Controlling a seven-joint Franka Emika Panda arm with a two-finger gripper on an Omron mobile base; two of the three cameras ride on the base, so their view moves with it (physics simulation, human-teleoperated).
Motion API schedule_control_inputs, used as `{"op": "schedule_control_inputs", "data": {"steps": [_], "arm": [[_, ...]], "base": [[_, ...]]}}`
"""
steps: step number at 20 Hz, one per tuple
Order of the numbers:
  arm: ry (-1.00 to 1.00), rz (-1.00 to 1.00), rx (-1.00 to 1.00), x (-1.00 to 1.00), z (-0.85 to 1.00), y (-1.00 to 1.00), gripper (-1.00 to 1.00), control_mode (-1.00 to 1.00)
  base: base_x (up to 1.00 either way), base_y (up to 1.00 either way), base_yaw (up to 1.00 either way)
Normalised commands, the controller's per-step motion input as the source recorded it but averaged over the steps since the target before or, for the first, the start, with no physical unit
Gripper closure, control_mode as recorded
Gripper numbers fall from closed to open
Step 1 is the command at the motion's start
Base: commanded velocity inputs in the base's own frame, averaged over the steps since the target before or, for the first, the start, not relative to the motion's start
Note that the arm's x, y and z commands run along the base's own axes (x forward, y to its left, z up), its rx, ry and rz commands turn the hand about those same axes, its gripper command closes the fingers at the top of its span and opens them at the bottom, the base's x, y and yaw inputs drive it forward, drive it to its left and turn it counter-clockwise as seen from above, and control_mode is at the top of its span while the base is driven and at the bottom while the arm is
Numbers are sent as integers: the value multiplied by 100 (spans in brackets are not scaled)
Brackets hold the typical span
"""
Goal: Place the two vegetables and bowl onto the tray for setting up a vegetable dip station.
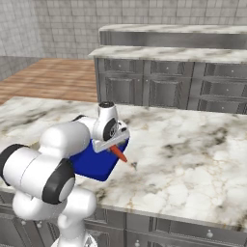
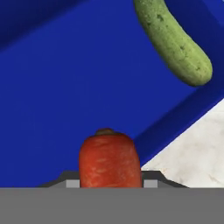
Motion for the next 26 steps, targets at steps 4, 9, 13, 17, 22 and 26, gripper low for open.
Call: {"op": "schedule_control_inputs", "data": {"steps": [4,9,13,17,22,26], "arm": [[0,15,0,37,0,22,100,-100],[0,16,0,35,0,22,100,-100],[0,16,0,8,0,26,100,-100],[0,16,-1,0,0,29,100,-100],[0,16,0,15,0,25,100,-100],[0,11,0,33,0,19,100,-100]], "base": [[0,0,0],[0,0,0],[0,0,0],[0,0,0],[0,0,0],[0,0,0]]}}
